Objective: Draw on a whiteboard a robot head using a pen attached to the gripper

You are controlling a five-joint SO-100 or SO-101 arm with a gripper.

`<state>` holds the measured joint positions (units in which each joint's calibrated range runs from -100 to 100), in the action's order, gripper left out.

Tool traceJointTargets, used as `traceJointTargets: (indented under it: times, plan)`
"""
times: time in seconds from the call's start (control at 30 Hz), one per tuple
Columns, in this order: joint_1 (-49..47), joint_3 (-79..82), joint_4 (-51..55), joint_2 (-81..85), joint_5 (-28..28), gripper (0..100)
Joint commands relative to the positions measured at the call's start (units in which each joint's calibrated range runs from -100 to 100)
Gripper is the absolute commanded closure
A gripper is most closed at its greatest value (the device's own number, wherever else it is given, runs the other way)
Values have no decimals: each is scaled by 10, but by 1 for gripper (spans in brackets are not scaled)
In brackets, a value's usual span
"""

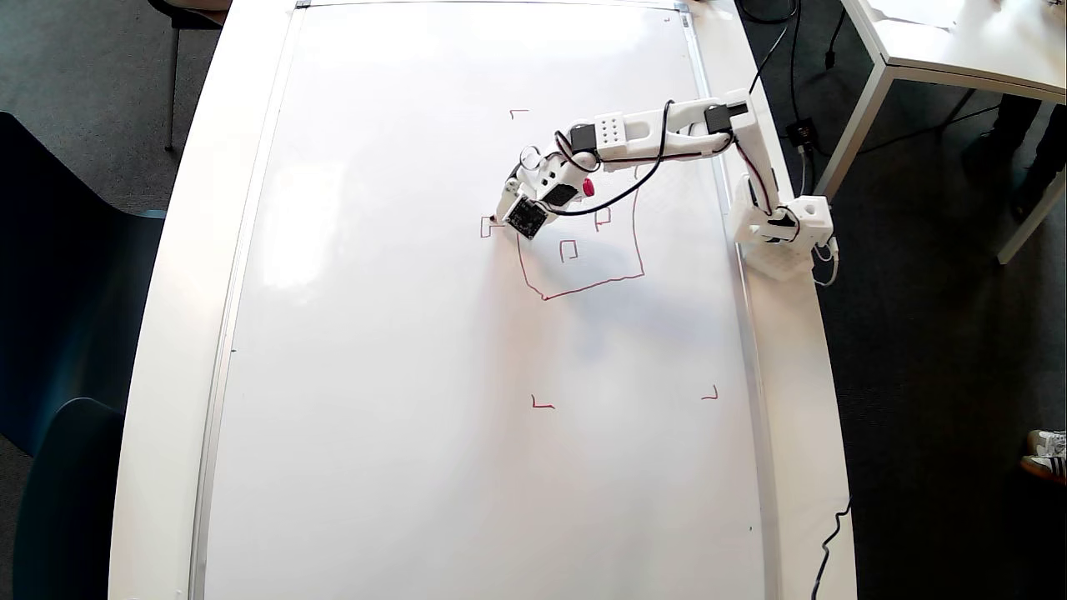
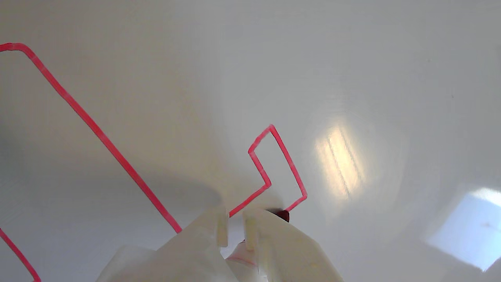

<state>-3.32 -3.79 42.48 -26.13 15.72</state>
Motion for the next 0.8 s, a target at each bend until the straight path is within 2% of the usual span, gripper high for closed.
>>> traceJointTargets:
  times: [0.0,0.37,0.67,0.77]
  plan:
    - [-18,-4,3,19,3,99]
    - [-14,-9,-3,20,-1,99]
    - [2,-139,4,21,-6,99]
    - [4,-134,5,35,-22,99]
